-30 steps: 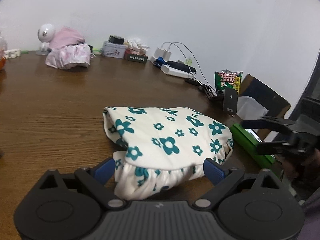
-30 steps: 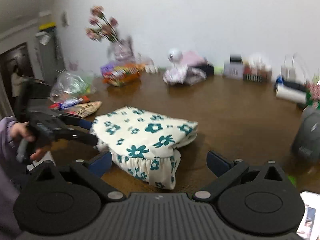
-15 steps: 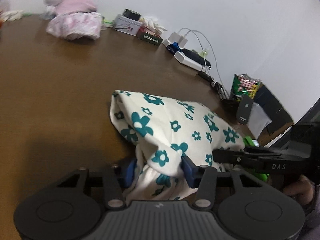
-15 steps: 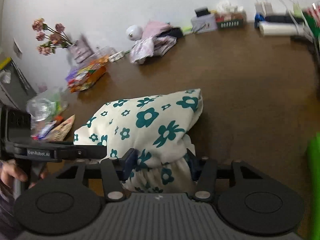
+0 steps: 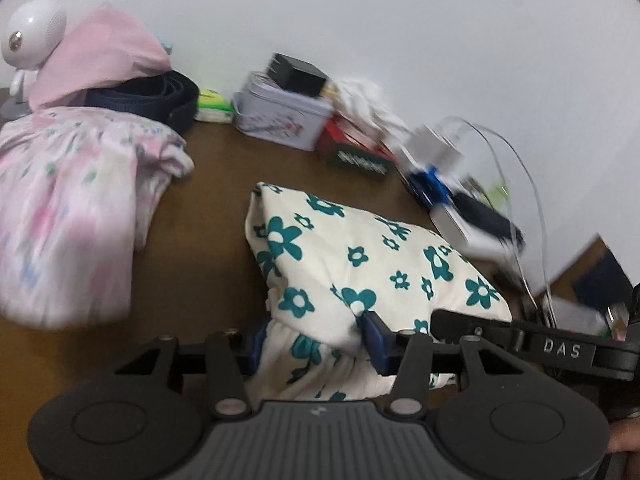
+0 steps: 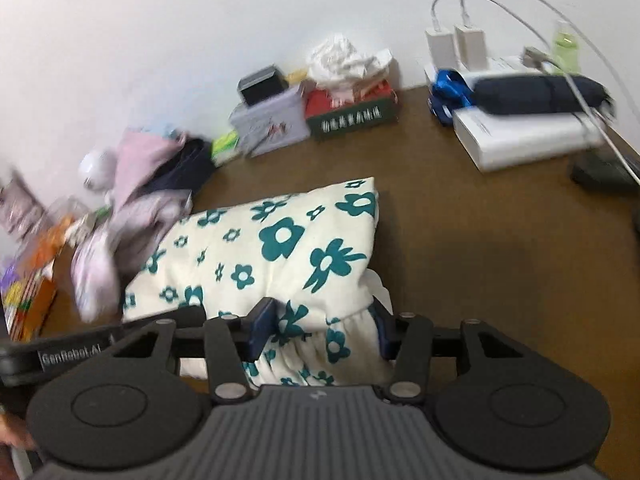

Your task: Fold clothes

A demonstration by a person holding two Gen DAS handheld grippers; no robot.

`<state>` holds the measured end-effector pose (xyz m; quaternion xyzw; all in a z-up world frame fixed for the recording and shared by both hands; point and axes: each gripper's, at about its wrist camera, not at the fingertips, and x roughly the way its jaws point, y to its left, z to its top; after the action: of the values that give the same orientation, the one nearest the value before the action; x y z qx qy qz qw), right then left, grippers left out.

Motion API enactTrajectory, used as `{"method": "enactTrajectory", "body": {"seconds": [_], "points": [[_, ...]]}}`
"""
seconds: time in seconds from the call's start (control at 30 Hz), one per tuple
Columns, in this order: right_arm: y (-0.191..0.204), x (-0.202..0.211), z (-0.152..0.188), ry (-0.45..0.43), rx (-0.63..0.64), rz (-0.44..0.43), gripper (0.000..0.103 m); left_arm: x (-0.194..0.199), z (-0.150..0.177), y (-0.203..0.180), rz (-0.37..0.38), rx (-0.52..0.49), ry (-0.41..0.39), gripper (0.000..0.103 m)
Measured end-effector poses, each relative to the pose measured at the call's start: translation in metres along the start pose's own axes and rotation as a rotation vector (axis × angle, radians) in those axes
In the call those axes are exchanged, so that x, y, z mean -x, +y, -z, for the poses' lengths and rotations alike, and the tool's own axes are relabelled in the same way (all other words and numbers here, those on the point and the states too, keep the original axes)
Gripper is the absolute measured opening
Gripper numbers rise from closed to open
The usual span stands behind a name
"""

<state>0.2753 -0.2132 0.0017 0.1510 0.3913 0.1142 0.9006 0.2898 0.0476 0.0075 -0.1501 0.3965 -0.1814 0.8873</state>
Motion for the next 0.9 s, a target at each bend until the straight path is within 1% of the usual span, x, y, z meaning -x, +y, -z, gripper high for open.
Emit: {"method": "enactTrajectory", "body": {"seconds": [0.13, 0.2, 0.27, 0.3, 0.33, 0.37, 0.43, 0.47, 0.5, 0.53, 0.57, 0.6, 0.63, 0.67, 0.7, 0.77, 0.8, 0.87, 0.9], "points": [[0.006, -0.037, -0.031, -0.007, 0.050, 0.006, 0.049, -0.022, -0.030, 0.009, -0.060, -0.018, -0.034, 0.047], [0.012, -0.049, -0.039, -0.012, 0.075, 0.014, 0.049, -0.028, -0.041, 0.014, -0.070, -0.005, -0.040, 0.047], [0.015, -0.053, -0.044, -0.019, 0.091, 0.022, 0.052, -0.029, -0.045, 0.018, -0.076, 0.013, -0.047, 0.049], [0.016, -0.050, -0.046, -0.023, 0.098, 0.034, 0.064, -0.027, -0.044, 0.017, -0.081, 0.020, -0.047, 0.052], [0.019, -0.039, -0.045, -0.042, 0.103, 0.053, 0.079, -0.019, -0.043, 0.016, -0.096, 0.025, -0.053, 0.054], [0.022, -0.028, -0.043, -0.060, 0.108, 0.071, 0.083, -0.010, -0.041, 0.015, -0.111, 0.030, -0.059, 0.059], [0.030, -0.004, -0.039, -0.098, 0.120, 0.106, 0.089, 0.024, -0.033, 0.003, -0.117, 0.015, -0.109, 0.064], [0.038, 0.018, -0.028, -0.121, 0.145, 0.104, 0.091, 0.041, -0.028, -0.004, -0.119, 0.007, -0.135, 0.066], [0.045, 0.038, -0.016, -0.144, 0.155, 0.110, 0.097, 0.059, -0.024, -0.010, -0.121, -0.001, -0.161, 0.070], [0.052, 0.059, -0.003, -0.168, 0.165, 0.114, 0.103, 0.080, -0.009, -0.019, -0.116, -0.023, -0.182, 0.073], [0.058, 0.081, 0.012, -0.199, 0.175, 0.106, 0.103, 0.102, 0.006, -0.028, -0.109, -0.045, -0.203, 0.080], [0.063, 0.102, 0.031, -0.224, 0.172, 0.096, 0.103, 0.124, 0.021, -0.037, -0.103, -0.068, -0.224, 0.084], [0.068, 0.122, 0.049, -0.245, 0.167, 0.084, 0.103, 0.146, 0.036, -0.046, -0.097, -0.091, -0.245, 0.085], [0.072, 0.140, 0.067, -0.243, 0.158, 0.062, 0.103, 0.167, 0.051, -0.055, -0.091, -0.113, -0.266, 0.085], [0.074, 0.153, 0.084, -0.236, 0.153, 0.038, 0.103, 0.185, 0.072, -0.060, -0.107, -0.141, -0.278, 0.088], [0.078, 0.176, 0.119, -0.216, 0.168, 0.004, 0.103, 0.208, 0.115, -0.064, -0.173, -0.136, -0.276, 0.091], [0.078, 0.182, 0.135, -0.199, 0.189, 0.010, 0.103, 0.219, 0.136, -0.066, -0.206, -0.132, -0.274, 0.091], [0.071, 0.191, 0.164, -0.176, 0.216, 0.022, 0.103, 0.225, 0.176, -0.067, -0.294, -0.117, -0.245, 0.091], [0.066, 0.195, 0.176, -0.169, 0.225, 0.027, 0.103, 0.222, 0.190, -0.067, -0.321, -0.112, -0.229, 0.091]]}}
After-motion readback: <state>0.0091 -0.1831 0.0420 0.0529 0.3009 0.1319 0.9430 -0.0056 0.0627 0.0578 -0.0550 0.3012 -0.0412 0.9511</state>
